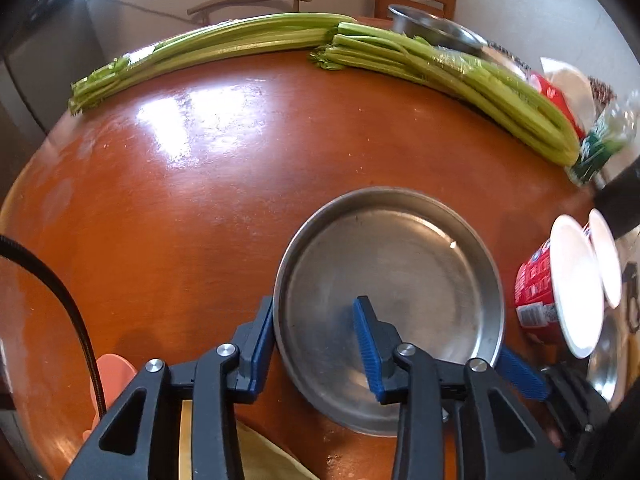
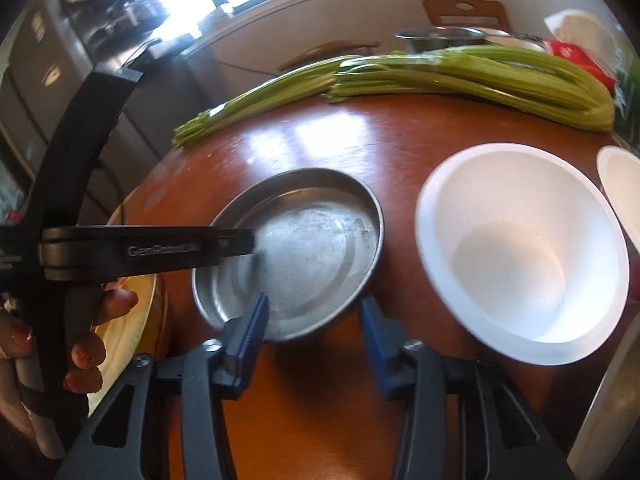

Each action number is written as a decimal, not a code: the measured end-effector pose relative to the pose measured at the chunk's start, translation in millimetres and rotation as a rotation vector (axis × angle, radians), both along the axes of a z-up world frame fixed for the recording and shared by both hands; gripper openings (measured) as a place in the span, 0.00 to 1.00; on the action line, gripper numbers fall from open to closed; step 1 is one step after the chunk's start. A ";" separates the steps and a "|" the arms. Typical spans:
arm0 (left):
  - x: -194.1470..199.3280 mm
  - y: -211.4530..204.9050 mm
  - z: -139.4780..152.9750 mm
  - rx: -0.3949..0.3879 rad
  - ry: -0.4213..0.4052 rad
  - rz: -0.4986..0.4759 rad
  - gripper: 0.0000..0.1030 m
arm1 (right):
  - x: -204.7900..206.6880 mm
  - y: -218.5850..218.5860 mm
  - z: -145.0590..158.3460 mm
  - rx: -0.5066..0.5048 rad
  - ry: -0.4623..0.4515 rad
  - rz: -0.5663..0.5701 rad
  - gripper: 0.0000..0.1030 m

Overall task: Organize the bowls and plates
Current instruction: 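Grasp the steel tray rim with the left tool and carry it over the stacked plates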

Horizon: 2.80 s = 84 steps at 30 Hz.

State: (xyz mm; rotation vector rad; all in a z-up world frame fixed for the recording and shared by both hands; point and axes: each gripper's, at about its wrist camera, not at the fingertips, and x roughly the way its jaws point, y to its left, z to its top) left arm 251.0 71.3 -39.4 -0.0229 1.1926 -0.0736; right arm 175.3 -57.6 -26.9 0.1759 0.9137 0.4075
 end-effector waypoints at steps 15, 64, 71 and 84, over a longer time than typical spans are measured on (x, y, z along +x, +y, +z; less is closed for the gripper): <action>-18.9 6.0 22.1 -0.031 -0.051 0.023 0.38 | -15.2 -2.5 29.3 0.040 -0.111 0.026 0.46; -163.2 93.0 63.6 -0.101 -0.218 0.215 0.38 | -113.5 72.8 76.8 0.010 -0.245 0.279 0.47; -172.3 102.7 45.4 -0.097 -0.205 0.251 0.38 | -113.9 82.5 63.7 -0.003 -0.215 0.318 0.47; -173.1 106.5 31.3 -0.052 -0.207 0.275 0.37 | -115.1 94.7 50.8 -0.033 -0.205 0.374 0.47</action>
